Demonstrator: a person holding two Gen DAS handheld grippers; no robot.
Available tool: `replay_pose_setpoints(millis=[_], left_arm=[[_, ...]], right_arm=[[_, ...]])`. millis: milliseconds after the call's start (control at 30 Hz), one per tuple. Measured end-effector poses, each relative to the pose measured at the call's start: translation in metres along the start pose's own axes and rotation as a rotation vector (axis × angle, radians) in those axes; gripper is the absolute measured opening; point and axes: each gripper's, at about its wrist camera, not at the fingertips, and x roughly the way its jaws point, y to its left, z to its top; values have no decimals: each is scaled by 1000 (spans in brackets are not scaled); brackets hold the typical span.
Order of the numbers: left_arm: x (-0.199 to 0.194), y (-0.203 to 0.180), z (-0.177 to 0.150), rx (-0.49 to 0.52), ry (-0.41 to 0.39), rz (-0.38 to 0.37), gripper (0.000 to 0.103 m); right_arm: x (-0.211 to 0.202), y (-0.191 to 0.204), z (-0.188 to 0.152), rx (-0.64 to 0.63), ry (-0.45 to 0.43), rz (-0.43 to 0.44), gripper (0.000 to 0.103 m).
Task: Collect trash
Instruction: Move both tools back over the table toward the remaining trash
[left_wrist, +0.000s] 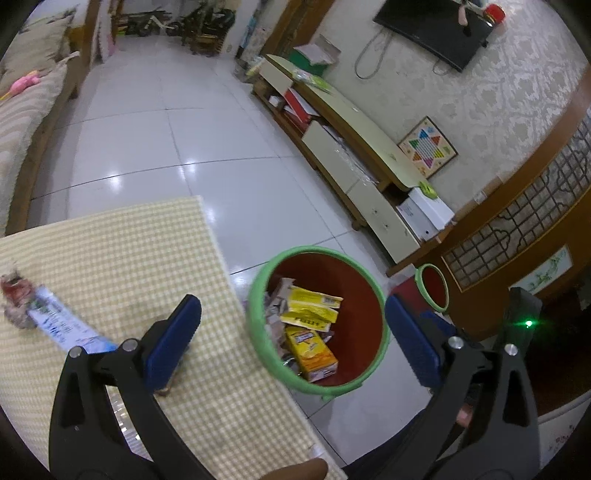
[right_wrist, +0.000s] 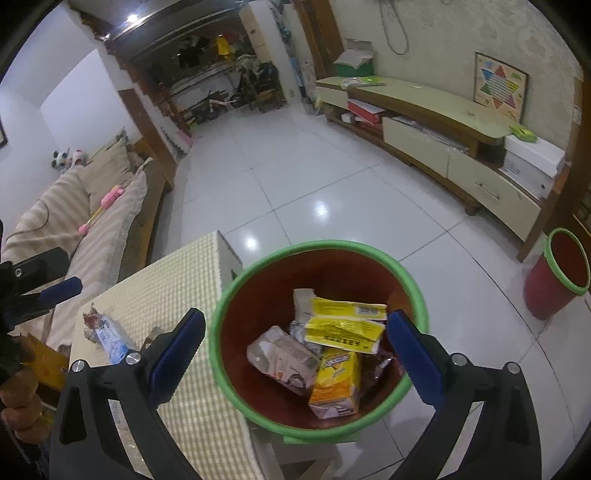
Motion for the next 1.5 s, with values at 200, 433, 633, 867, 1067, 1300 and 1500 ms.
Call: replay_pose_setpoints(millis=[200, 433, 633, 867, 1067, 1300, 1500], left_arm=[[-31, 36, -14, -42, -34, 65, 97], [-66, 78, -32, -104, -70, 135, 97], [-86, 106, -52, -120, -92, 223, 97], [-102, 144, -80, -191, -97, 242, 97], [-116, 173, -92, -249, -118, 257, 97], [-127, 215, -100, -312, -129, 281, 97], [-118, 248, -93, -346, -107, 300, 97]], right_arm=[[6, 33, -4, -72, 16, 23, 96], [7, 59, -15, -117, 31, 55, 96], [10, 81, -26, -142, 40, 81, 96], [22, 115, -44, -151, 105, 140, 96], [38, 142, -58, -169, 171, 166, 96], [57, 163, -68, -185, 226, 166, 96], [77, 174, -73, -175, 272, 150, 96]])
